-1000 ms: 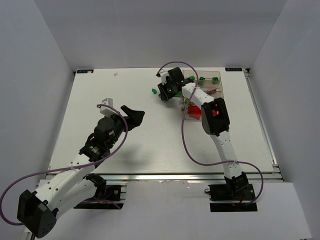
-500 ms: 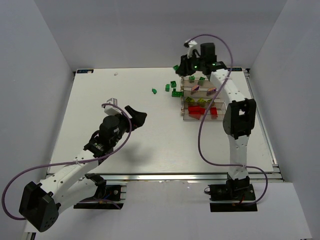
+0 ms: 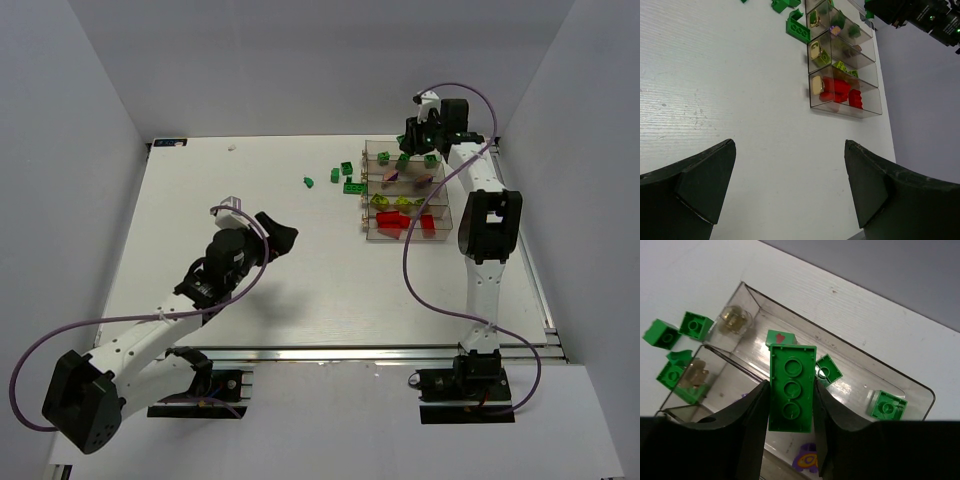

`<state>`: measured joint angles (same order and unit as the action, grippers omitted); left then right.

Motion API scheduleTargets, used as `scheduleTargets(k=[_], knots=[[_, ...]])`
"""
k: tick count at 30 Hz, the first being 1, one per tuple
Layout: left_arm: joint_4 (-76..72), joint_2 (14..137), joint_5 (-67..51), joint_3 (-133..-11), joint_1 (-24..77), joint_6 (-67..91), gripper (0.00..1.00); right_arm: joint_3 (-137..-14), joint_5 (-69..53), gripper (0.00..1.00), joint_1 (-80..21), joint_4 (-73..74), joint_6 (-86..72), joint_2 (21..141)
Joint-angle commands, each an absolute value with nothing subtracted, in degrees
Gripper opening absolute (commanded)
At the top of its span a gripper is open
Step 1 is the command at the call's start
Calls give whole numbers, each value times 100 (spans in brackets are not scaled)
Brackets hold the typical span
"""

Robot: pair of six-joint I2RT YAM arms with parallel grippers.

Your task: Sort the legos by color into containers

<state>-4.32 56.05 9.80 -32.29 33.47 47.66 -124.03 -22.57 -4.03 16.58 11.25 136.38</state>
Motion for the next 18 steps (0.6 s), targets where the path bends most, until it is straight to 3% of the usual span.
scheduleTargets(k=[1, 10, 11, 14, 18], knots=[[-510, 5668, 888, -3340, 3331, 4799, 98, -12533, -2119, 13, -413, 1441, 1450, 13658], [-580, 6020, 686, -3498, 3331, 4816, 98, -12647, -1995, 41, -396, 1354, 1626, 13895], [-580, 6047, 677, -3515, 3331, 4816, 98, -12647, -1978, 47, -396, 1345, 1635, 13913], [-598, 6126, 650, -3559, 3331, 4808, 98, -12621, -1934, 54, -396, 1345, 1661, 13948], [-729, 6371, 659, -3708, 3331, 4737, 98, -12612, -1907, 70, -378, 1327, 1661, 13931]])
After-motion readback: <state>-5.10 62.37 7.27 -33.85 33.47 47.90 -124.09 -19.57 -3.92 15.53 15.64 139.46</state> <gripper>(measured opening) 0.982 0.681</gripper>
